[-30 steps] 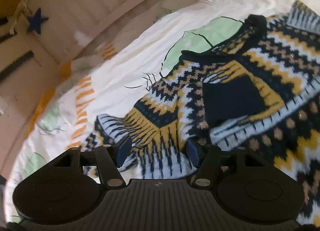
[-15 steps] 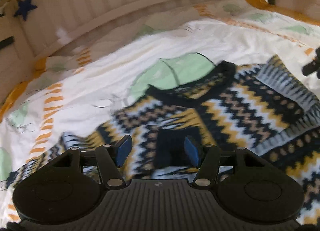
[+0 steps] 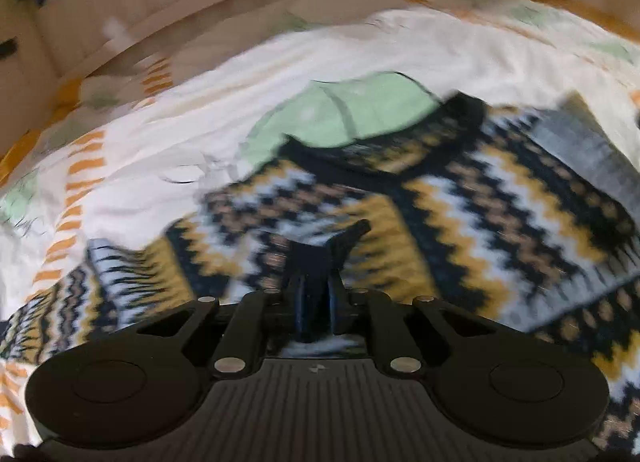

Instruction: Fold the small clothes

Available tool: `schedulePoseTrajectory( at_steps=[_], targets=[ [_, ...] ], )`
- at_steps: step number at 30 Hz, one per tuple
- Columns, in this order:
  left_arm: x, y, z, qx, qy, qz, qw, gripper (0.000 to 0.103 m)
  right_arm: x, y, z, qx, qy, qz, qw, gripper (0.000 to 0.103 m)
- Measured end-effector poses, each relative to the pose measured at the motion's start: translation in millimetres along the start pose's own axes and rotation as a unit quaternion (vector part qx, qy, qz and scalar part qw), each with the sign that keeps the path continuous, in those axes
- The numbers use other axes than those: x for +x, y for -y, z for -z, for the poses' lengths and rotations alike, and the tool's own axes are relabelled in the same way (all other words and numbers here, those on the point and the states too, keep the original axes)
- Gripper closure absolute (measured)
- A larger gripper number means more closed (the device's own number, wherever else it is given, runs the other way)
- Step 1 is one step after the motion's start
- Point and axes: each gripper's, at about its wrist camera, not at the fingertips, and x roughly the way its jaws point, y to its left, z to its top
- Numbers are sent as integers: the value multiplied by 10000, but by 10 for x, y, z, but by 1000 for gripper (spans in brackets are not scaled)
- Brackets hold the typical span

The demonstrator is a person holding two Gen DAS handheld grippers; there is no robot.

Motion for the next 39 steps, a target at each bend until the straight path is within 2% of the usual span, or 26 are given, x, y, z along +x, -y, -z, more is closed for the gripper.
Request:
schedulePoseTrajectory(
  at_steps=[7,13,19,27,28,29,33,35,37,39],
  targets=[
    [-28,-750,-112,-691,90,-328,9970,93,16,-38,14,-70,-38,-17,10000,38],
    [94,-1043,-52,-855,-127,-677,9940,93,40,-54,30,-107,-88,-21,9999,38],
    [247,-1220,126,-1224,-469,-693,9889,92,87,25,30,44,-239,-117,9996,38],
    [315,-1223,186,-1236,-536,-717,9883,91,254,-95,153,-218,-688,-390,9966,54],
    [323,-1218,183,-1229,-543,-712,9884,91,286,-107,176,-259,-764,-382,9960,62],
    [334,-1219,181,-1232,-539,-695,9885,91,315,-117,202,-300,-832,-400,9953,87],
    [328,-1254,208,-1326,-487,-602,9881,90,323,-113,216,-419,-833,-165,9955,90],
    [316,-1279,223,-1342,-492,-567,9881,86,329,-79,213,-400,-856,31,9955,99],
    [275,-1314,235,-1383,-468,-607,9874,79,311,-45,200,-409,-742,258,9961,96],
    [204,-1380,254,-1543,-351,-580,9857,76,250,15,154,-195,-515,42,9985,87]
  ],
)
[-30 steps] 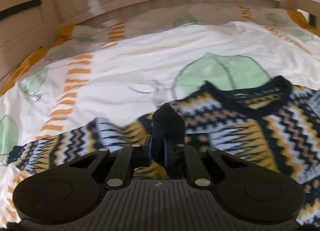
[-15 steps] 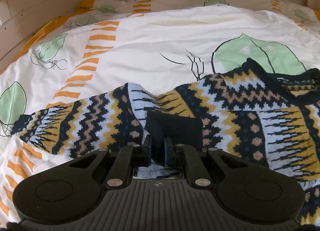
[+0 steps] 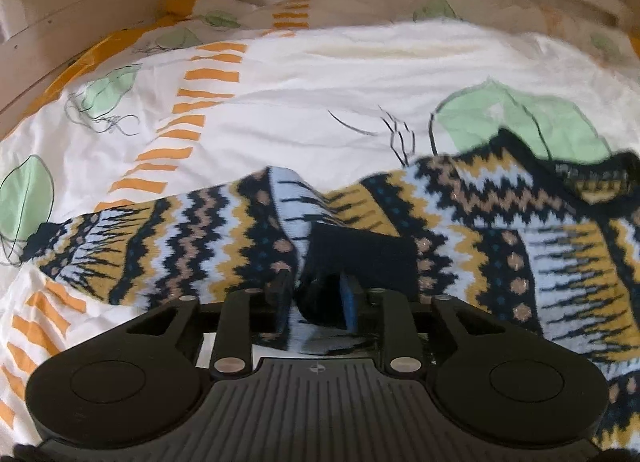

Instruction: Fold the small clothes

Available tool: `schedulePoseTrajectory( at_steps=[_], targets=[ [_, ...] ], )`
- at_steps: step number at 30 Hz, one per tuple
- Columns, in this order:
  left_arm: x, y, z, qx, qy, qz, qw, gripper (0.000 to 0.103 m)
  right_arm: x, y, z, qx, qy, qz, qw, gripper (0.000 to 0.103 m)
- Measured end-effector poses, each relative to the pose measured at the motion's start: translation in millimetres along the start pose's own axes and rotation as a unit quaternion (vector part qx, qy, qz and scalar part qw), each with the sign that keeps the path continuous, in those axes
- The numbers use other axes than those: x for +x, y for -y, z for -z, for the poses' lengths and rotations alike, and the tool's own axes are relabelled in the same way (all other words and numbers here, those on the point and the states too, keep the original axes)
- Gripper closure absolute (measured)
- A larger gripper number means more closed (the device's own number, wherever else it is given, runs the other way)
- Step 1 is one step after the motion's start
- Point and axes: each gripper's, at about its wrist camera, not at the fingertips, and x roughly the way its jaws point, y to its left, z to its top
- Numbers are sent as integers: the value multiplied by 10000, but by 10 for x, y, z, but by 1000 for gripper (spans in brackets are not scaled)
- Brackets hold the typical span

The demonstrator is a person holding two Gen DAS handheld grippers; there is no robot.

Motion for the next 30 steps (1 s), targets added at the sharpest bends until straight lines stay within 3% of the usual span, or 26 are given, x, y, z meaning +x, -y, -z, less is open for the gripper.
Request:
schedulePoseTrajectory(
  at_steps=[3,5,7,11,14,19,27,30],
  targets=[
    [-74,-148,9,-332,80,342,9988,61,-112,-39,-25,38,541,-226,9983,81],
    [-111,-267,28,-635,77,666,9957,59,-139,-138,7,-265,812,-170,9962,51],
    [-129,-369,46,-867,19,819,9929,58,-120,-233,39,-571,926,-129,9940,44],
    [-156,-497,77,-971,18,688,9929,55,33,-319,93,-809,722,-169,9940,44],
    [-144,-602,91,-993,-14,651,9929,52,148,-302,133,-845,482,61,9952,45],
    [-128,-856,141,-1334,-87,434,9901,48,187,-63,104,-271,336,176,9989,43],
    [44,-1292,193,-2122,-211,210,9768,48,9,-121,89,-378,463,69,9982,39],
    [195,-1467,237,-2684,-286,409,9620,47,-29,-193,83,-481,563,6,9973,39]
  ],
)
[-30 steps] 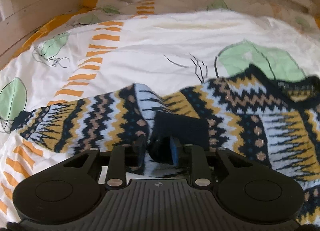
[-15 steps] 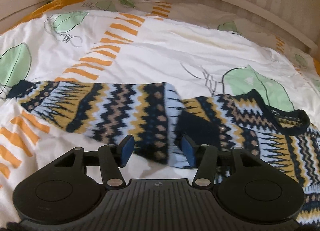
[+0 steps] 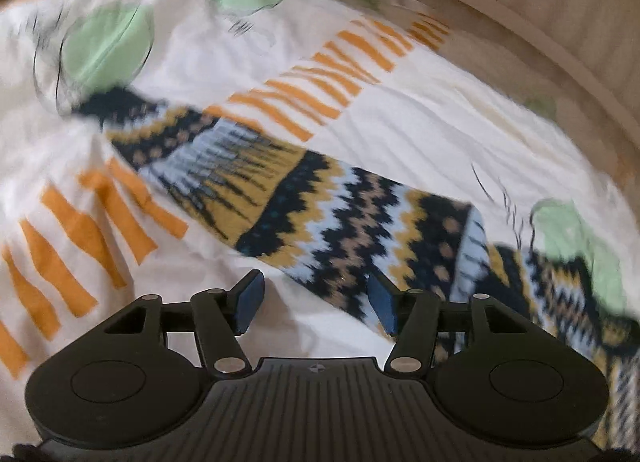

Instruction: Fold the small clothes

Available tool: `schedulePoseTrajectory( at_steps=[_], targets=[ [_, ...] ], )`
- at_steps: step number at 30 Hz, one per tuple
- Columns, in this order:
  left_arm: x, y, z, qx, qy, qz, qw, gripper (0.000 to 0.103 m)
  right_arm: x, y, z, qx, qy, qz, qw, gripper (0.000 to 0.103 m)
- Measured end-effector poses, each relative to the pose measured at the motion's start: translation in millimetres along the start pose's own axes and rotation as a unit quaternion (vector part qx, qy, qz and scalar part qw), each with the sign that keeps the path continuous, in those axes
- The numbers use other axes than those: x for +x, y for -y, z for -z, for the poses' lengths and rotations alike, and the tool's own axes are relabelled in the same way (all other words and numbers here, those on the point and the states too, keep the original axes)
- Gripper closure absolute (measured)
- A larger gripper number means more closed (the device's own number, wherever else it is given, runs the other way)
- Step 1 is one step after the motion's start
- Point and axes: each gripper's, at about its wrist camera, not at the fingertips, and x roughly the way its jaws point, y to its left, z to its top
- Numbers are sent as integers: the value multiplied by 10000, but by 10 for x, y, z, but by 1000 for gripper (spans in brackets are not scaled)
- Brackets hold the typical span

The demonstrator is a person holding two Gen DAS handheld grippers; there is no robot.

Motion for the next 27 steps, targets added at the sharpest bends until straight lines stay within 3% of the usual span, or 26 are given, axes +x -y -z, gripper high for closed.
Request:
schedulePoseTrajectory(
  at_steps=[3,9,10,11,13,15,20,22,24,27],
  targets=[
    [100,-111,-35,-414,6,159,9990,46,-22,-74,-2,-186,112,-51,9998,39],
    [230,-149,-110,-611,204,304,9975,50,-38,-189,28,-514,165,-130,9985,39],
    [226,-165,-108,-715,279,313,9966,69,-46,-206,36,-555,178,-153,9982,39],
    [222,-184,-112,-814,329,330,9956,99,-58,-227,44,-609,198,-168,9978,39],
    [158,-209,-122,-980,459,417,9933,99,-78,-262,58,-713,241,-170,9970,39],
    [-19,-162,-147,-966,907,490,9900,99,-88,-297,77,-812,258,-163,9962,39],
    [-538,183,-203,-206,2047,561,9770,99,-83,-340,113,-920,225,-121,9954,39],
    [-629,323,-164,93,2261,498,9728,99,-85,-343,117,-922,225,-129,9954,39],
    [-640,404,-111,182,2233,444,9736,98,-93,-350,122,-936,228,-143,9952,39],
    [-485,391,-79,-24,1714,245,9849,97,-110,-374,137,-985,233,-146,9948,39]
  ],
)
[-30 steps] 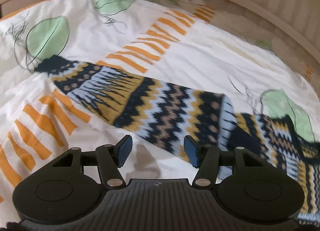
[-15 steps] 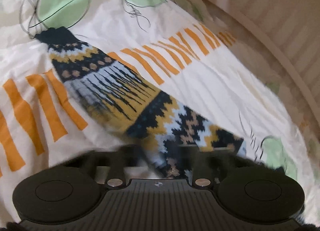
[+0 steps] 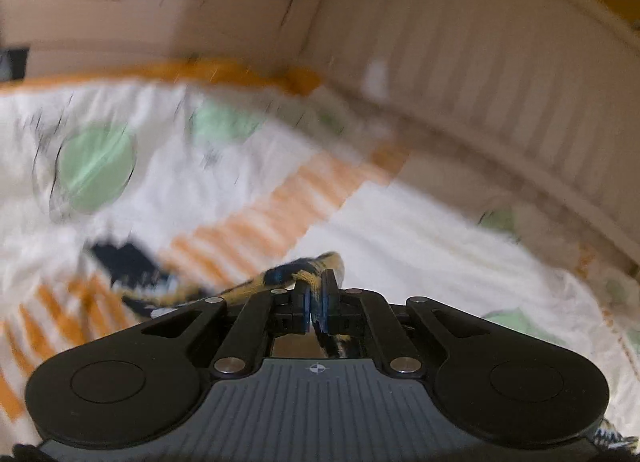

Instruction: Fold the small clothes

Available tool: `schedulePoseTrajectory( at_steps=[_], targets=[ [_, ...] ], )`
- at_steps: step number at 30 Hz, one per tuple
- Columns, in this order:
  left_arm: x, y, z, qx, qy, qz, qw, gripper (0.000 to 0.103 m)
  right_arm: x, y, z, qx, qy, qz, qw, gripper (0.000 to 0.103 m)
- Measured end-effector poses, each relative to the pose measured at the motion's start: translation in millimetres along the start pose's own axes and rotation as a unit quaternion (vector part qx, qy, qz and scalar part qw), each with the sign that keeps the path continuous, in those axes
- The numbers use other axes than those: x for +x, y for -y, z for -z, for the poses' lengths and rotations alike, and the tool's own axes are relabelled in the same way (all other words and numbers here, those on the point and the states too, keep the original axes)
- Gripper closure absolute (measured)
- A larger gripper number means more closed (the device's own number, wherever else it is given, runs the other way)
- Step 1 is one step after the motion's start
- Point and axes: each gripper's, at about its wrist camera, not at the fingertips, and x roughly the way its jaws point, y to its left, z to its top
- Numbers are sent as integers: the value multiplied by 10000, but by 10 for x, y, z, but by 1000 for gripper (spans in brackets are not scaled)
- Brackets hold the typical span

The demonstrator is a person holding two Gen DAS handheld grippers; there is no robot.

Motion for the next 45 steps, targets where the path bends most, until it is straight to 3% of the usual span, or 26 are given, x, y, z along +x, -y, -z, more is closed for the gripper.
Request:
schedulePoseTrajectory(
  at_steps=[3,5,9,11,13,15,17,19,20,22,24,25,27,29,31,33,37,41,45],
  targets=[
    [150,-194,63,-592,-460,-200,9970,97,-16,-40,24,-42,16,9,10000,39],
    [150,-236,53,-613,-362,-232,9972,98,-17,-72,52,-47,-5,6,10000,39],
    [-19,176,28,343,120,282,9989,98,-17,-156,116,-84,-72,-9,9999,39],
    [-151,496,126,1120,350,716,9905,97,-20,-210,146,-199,-101,30,9997,39],
    [-215,809,290,1926,272,1271,9726,96,-33,-257,167,-326,-122,111,9993,39],
    [-165,1094,508,2760,-384,1932,9408,84,-53,-303,176,-410,-170,179,9989,39],
    [-96,1244,716,3179,-1059,2349,9124,57,-75,-347,172,-452,-227,215,9985,39],
    [-64,1330,854,3495,-1599,2636,8848,56,-111,-425,155,-515,-276,210,9981,39],
    [-81,1353,871,3564,-1732,2772,8753,56,-130,-472,140,-554,-292,197,9978,39],
    [-184,1342,813,3559,-1616,2992,8704,52,-167,-578,79,-673,-290,168,9972,39],
    [-312,1301,621,3422,-1297,3133,8763,44,-217,-729,-33,-848,-218,145,9961,39],
    [-374,1277,514,3279,-1109,3158,8834,38,-236,-808,-98,-923,-173,120,9955,39],
    [-412,1151,254,2816,-781,3024,9073,35,-250,-983,-231,-1058,-101,38,9943,39],
    [-378,971,31,2350,-620,2586,9349,34,-241,-1232,-371,-1238,-33,-121,9922,39],
    [-285,724,-149,1899,-608,1850,9623,34,-210,-1501,-464,-1457,53,-308,9888,39],
    [-165,475,-281,1513,-685,1295,9776,34,-145,-1839,-540,-1686,128,-556,9840,38],
    [-35,-17,-561,857,-692,445,9929,34,88,-2520,-586,-2027,146,-1088,9731,38],
    [-11,-321,-738,426,-591,-55,9973,33,406,-3213,-530,-2367,74,-1552,9591,38],
    [35,-569,-820,-154,-680,-240,9973,32,698,-3775,-456,-2679,17,-1831,9459,38]
  ],
)
